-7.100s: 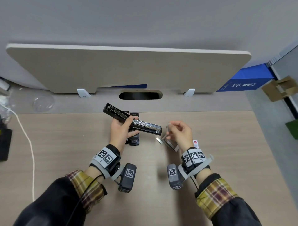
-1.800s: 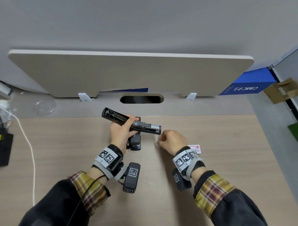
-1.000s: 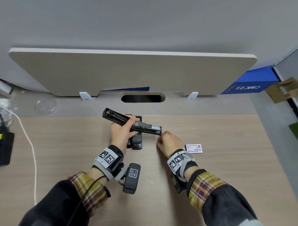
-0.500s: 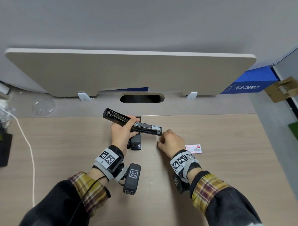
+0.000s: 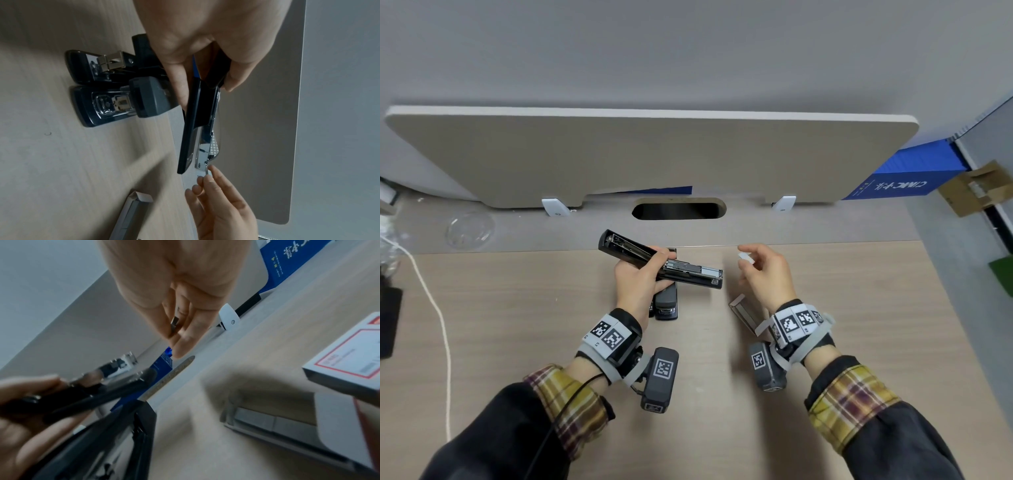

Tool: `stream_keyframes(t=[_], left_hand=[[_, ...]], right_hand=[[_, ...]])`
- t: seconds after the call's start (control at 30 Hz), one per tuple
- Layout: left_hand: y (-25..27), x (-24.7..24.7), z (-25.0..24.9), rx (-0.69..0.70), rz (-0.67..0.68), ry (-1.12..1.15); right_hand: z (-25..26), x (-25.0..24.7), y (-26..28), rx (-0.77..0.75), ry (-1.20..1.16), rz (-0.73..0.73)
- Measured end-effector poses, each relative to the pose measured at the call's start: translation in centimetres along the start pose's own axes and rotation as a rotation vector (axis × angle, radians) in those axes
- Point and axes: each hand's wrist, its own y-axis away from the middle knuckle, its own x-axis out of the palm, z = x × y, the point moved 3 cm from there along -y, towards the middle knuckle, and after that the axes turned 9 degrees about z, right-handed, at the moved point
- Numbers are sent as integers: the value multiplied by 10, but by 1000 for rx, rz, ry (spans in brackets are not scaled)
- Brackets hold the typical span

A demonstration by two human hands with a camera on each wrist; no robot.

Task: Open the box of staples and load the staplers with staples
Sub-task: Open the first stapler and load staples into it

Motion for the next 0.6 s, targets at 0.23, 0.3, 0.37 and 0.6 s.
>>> stream_keyframes(t=[0.23,0.3,0.37,0.6], left_hand=[[-1,2,0,-4,-3,0],[-1,3,0,-5,-8,-3],[-2,4,0,-9,-8,-10],[-2,4,0,-14,-4,-8]], right_hand=[[11,-2,-1,-13,55,72],[15,-1,0,-51,146,92],[19,-1,1,-79,210,109],[27,1,5,-127,300,152]])
